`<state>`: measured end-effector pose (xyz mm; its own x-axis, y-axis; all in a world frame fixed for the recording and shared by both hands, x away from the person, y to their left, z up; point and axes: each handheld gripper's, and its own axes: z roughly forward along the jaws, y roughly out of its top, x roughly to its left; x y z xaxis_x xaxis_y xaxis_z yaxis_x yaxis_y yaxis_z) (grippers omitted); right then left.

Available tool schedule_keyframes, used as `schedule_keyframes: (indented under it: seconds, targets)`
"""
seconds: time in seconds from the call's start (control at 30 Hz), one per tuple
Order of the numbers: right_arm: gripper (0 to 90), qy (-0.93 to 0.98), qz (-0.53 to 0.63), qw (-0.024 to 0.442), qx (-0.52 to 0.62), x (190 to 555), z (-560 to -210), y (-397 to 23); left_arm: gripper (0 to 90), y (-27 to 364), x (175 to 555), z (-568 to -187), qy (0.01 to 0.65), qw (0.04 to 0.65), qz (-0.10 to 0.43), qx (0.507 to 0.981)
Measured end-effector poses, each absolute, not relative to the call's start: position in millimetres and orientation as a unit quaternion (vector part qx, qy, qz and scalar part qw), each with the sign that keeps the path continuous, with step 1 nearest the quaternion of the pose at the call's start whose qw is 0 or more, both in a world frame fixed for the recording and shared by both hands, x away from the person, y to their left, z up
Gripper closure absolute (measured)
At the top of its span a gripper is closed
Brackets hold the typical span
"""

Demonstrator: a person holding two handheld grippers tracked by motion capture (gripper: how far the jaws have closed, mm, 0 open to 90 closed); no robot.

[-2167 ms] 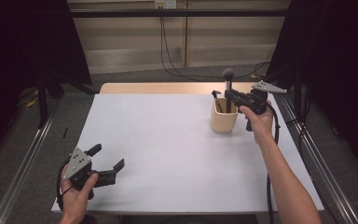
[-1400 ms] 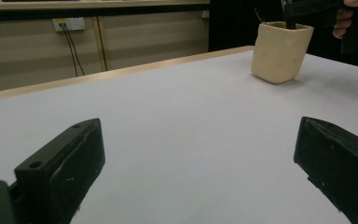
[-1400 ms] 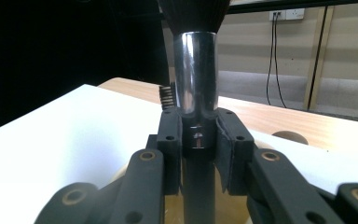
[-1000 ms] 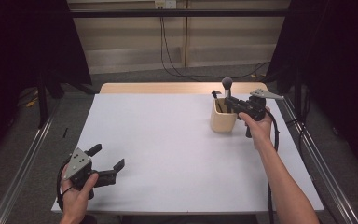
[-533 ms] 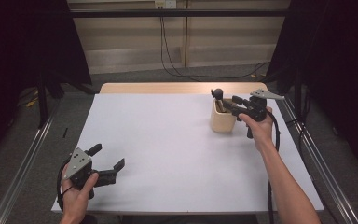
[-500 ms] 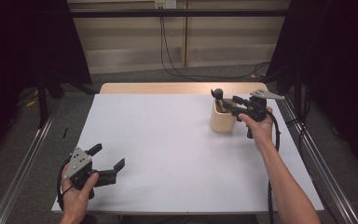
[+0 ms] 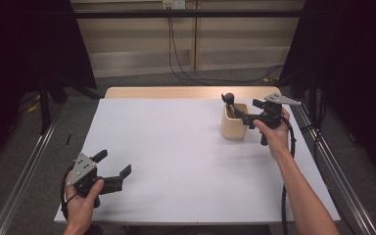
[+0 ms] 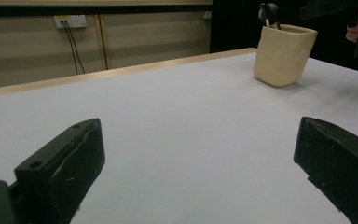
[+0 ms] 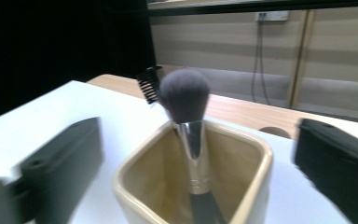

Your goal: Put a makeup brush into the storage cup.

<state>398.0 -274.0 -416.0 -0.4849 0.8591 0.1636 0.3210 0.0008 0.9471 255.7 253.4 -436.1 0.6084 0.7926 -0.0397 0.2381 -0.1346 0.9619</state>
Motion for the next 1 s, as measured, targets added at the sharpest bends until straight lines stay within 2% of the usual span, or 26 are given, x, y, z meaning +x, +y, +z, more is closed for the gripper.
schedule_keyframes:
  seconds: [0.07,0.23,0.57,1.0]
  targets:
    - [0.0,0.658,0.547,0.258,0.448,396,-416,-274,2.0,253,256,-436,0.360,0.546,0.255,0.712]
    - [0.0,0.658,0.546,0.250,0.455,392,-414,-275,2.0,254,255,-435,0.358,0.548,0.258,0.710]
    - [0.0,0.658,0.544,0.264,0.450,381,-416,-272,2.0,255,257,-434,0.358,0.553,0.256,0.707]
    - [0.4,0.655,0.552,0.271,0.438,350,-411,-278,2.0,256,256,-434,0.364,0.556,0.254,0.703]
